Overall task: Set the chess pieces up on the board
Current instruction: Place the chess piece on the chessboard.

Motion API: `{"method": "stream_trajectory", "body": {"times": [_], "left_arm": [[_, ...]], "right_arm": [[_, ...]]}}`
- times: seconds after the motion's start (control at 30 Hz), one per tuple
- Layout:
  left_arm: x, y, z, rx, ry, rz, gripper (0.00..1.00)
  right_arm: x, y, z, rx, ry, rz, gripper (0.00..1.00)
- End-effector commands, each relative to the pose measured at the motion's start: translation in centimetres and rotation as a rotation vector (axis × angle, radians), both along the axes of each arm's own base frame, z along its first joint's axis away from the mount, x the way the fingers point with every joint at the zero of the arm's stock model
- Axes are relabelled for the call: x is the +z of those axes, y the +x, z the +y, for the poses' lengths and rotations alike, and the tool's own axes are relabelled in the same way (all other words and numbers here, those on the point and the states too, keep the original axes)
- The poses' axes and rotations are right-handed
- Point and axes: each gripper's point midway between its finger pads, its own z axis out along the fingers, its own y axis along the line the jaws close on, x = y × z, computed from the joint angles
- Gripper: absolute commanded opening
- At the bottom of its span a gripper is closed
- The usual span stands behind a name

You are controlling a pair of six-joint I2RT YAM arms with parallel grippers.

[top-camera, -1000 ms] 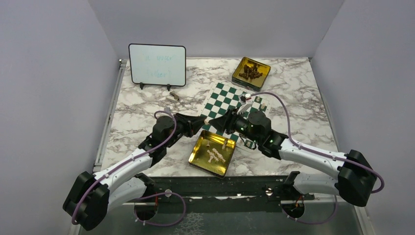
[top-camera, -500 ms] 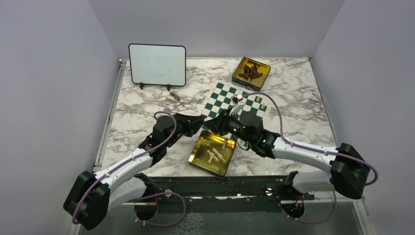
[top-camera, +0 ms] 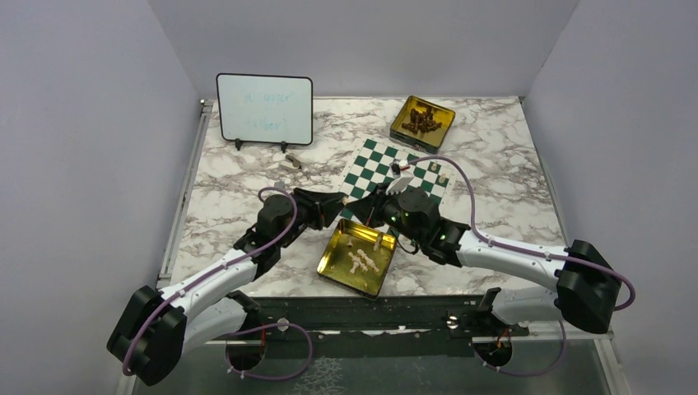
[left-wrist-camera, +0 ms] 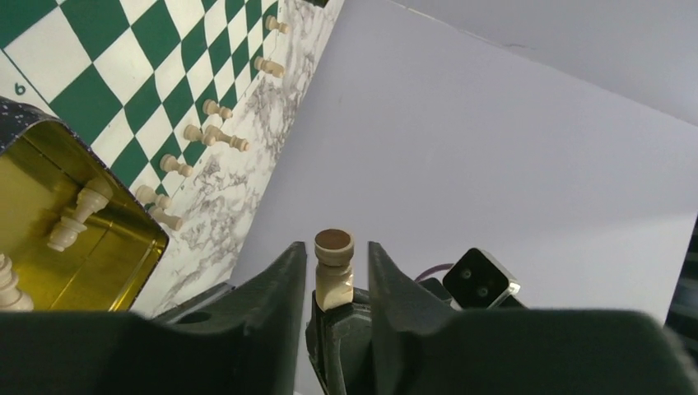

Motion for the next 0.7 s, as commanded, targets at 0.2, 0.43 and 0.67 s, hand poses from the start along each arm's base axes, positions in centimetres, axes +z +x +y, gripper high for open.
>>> {"method": "stream_trajectory", "body": {"times": [0.2, 0.43, 0.67], "left_arm": [[1.4, 0.1, 0.5, 0.005, 0.063, -0.128, 0.68], [0.7, -0.1, 1.0, -0.032, 0.261, -0.266, 0.99], [0.7, 0.9, 3.1, -0.089, 0.711, -0.467, 0.99]], "right_arm": [[1.4, 1.6, -2.4, -0.101, -0.18, -0.063, 0.0], [1.1, 1.9, -5.6, -0.073, -0.394, -0.04, 0.01], [-0.2, 2.0, -10.6, -0.062, -0.612, 0.062, 0.01]]}}
